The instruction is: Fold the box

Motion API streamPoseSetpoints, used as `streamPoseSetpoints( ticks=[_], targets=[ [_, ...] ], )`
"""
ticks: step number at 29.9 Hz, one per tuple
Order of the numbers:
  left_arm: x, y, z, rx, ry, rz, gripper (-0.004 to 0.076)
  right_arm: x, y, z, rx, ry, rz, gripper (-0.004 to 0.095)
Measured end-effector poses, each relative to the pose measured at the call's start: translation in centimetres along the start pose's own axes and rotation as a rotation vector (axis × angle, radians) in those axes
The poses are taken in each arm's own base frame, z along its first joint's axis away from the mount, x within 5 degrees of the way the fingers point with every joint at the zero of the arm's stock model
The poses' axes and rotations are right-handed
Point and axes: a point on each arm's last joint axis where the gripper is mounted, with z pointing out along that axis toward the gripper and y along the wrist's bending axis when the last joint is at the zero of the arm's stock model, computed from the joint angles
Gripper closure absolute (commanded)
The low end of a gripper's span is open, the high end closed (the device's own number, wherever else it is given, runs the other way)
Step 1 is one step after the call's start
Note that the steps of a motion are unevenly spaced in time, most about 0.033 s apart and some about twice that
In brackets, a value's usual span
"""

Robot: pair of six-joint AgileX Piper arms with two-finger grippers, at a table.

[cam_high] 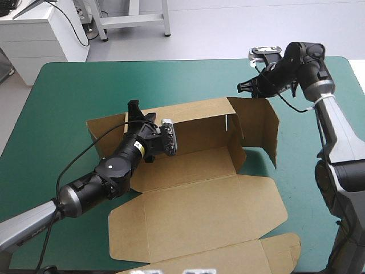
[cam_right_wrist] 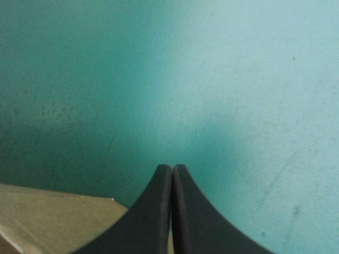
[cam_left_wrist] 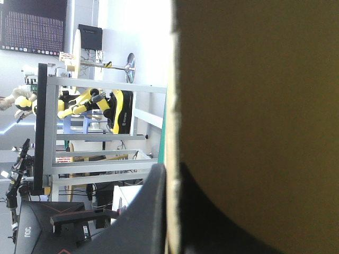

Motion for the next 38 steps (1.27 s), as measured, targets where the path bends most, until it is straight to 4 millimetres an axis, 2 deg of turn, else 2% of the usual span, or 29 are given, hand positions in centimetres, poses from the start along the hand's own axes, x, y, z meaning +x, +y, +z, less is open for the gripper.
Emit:
streamPoseSetpoints(
  ticks=[10,18,27,38],
  targets=[
    [0.0,0.0,0.0,-0.002,0.005,-0.001,0.0731,3.4,1.2,-1.3,-0.108,0.054,-0.063,0.0929],
    [0.0,0.0,0.0,0.000,-0.001,-0.001,0.0731,5.1,2.1,-2.7,-0.171,0.044,-0.150,0.0929],
    [0.0,0.0,0.0,0.000,-0.001,-0.001,0.0731,8.2,2.7,-1.0,-0.258,-0.039,-0.267,0.0927],
    [-0.1,-0.1,0.0,0.006,-0.015,0.007,0.0731,12.5,2.8,-0.3,-0.225,-0.187,-0.457,0.0927]
  ],
)
